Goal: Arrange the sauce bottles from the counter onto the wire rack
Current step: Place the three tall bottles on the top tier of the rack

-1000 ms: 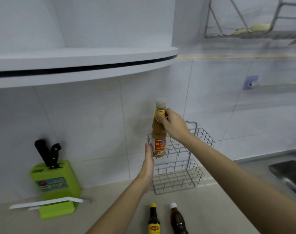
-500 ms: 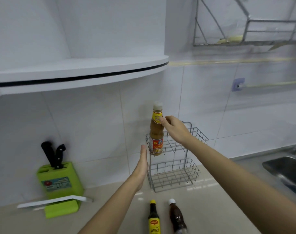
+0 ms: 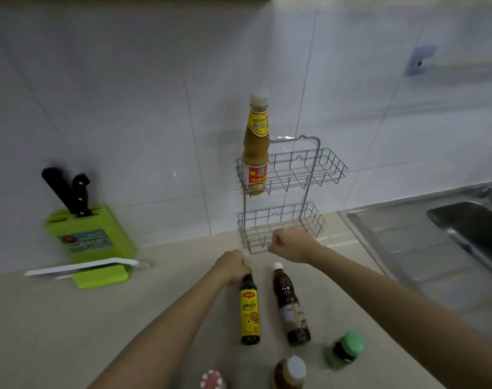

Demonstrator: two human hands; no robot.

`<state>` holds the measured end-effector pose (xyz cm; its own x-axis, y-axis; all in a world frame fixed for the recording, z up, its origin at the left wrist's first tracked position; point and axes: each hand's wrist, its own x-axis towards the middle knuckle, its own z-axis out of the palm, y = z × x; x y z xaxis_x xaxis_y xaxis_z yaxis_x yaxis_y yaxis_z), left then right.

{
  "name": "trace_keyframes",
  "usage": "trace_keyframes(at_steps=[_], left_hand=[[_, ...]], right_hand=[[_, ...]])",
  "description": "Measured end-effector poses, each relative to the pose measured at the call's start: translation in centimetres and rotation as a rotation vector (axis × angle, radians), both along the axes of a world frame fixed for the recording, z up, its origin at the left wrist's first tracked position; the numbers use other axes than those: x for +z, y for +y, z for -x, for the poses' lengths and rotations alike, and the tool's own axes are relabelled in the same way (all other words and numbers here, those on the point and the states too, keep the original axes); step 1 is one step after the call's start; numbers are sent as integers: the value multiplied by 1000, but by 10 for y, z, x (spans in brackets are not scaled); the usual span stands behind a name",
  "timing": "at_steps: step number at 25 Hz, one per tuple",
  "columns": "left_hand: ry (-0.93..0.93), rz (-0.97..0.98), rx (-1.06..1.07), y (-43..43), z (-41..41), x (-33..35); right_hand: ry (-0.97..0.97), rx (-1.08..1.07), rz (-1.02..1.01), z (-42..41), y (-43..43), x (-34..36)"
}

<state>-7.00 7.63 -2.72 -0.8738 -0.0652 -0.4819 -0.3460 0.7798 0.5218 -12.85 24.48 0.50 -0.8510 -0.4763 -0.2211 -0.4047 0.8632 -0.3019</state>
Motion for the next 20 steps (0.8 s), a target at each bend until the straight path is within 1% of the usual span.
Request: trace_keyframes(at_steps=[1,3,6,8,10,13,15,18,20], left_hand=[[-22,50,-60,0,-1,-8],[-38,91,-104,-2,0,-23],[-39,110,-99,-6,4,-41],[-66,93,-61,-8,7,-55],[-83,31,-8,-7,8,-67],[-56,-59,74,1,10,-82],[-43,-104,129,6,11,-86],[-100,-215,217,8,11,-83],[-78,-254,222,6,13,-77]], right_hand=[[-50,-10,-64,-1,0,-16],[-132,-46,-166,1,2,-45],[-183,-150,-206,-2,7,-75],[-208,-192,-172,-3,7,-93],[-213,-225,-99,-4,6,-104],[-233,-292,-10,0,5,-111],[-274,-309,16,3,5,-115],[-338,-319,21,4,6,-118],[-372,-336,61,7,8,-115]])
